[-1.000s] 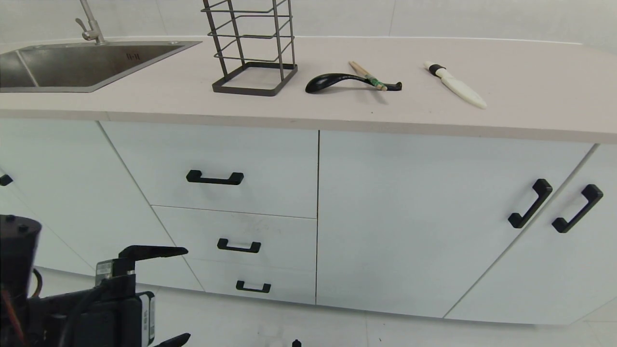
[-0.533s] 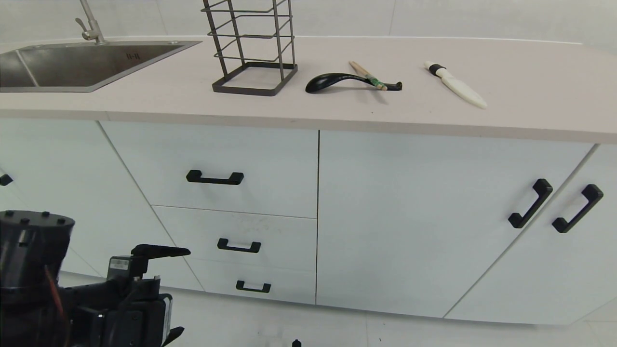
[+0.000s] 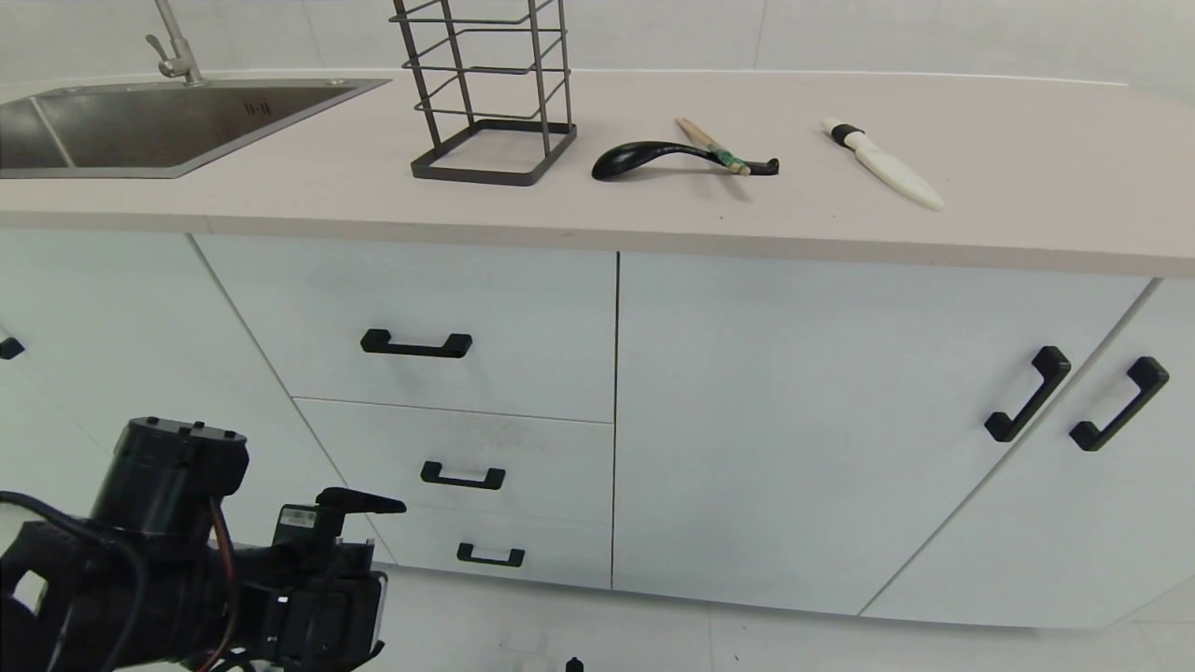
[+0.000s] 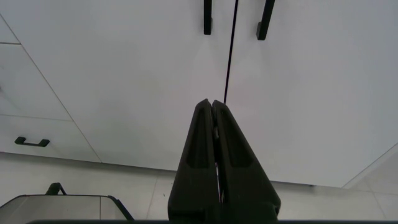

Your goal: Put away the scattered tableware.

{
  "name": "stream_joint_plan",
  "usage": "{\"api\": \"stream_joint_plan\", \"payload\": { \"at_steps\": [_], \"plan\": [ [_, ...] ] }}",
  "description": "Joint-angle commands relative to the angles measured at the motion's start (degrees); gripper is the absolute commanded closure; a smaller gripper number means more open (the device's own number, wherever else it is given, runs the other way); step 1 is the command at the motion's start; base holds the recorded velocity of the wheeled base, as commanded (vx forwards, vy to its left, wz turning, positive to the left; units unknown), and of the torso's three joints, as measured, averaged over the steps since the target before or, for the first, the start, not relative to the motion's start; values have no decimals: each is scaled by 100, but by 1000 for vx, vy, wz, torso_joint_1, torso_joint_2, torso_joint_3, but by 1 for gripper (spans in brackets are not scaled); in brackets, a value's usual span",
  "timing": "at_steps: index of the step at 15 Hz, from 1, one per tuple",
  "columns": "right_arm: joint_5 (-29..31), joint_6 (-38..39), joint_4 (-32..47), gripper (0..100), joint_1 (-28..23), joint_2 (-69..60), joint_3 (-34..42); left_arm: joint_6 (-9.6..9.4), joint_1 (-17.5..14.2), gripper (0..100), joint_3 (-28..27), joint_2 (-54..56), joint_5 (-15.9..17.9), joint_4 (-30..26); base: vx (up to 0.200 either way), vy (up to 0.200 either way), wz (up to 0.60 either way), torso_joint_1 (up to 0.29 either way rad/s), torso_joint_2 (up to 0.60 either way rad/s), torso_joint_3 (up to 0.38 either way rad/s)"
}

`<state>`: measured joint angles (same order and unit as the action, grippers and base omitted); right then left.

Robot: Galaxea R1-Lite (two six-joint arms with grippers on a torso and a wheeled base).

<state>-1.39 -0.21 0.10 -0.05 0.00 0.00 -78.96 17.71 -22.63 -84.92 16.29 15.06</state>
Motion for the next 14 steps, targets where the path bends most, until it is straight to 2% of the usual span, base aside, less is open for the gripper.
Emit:
{"api": "stream_joint_plan", "payload": {
  "at_steps": [1, 8, 10, 12, 14],
  "plan": [
    [-2, 3, -1, 100, -4, 9, 0, 12, -22, 0, 30, -543, 15, 340, 0, 0, 0, 0, 0, 0],
    [-2, 3, -1, 100, -4, 9, 0, -6, -101, 0, 39, -1071, -187, 788, 0, 0, 0, 0, 0, 0],
    [-2, -6, -1, 100, -4, 9, 0, 135, -84, 0, 39, -1229, -205, 1061, 0, 0, 0, 0, 0, 0],
    [-2, -6, -1, 100, -4, 9, 0, 425, -31, 0, 39, -1484, -214, 1360, 0, 0, 0, 0, 0, 0],
    [-2, -6, -1, 100, -4, 9, 0, 460, -84, 0, 13, -1985, -266, 1799, 0, 0, 0, 0, 0, 0]
  ]
}}
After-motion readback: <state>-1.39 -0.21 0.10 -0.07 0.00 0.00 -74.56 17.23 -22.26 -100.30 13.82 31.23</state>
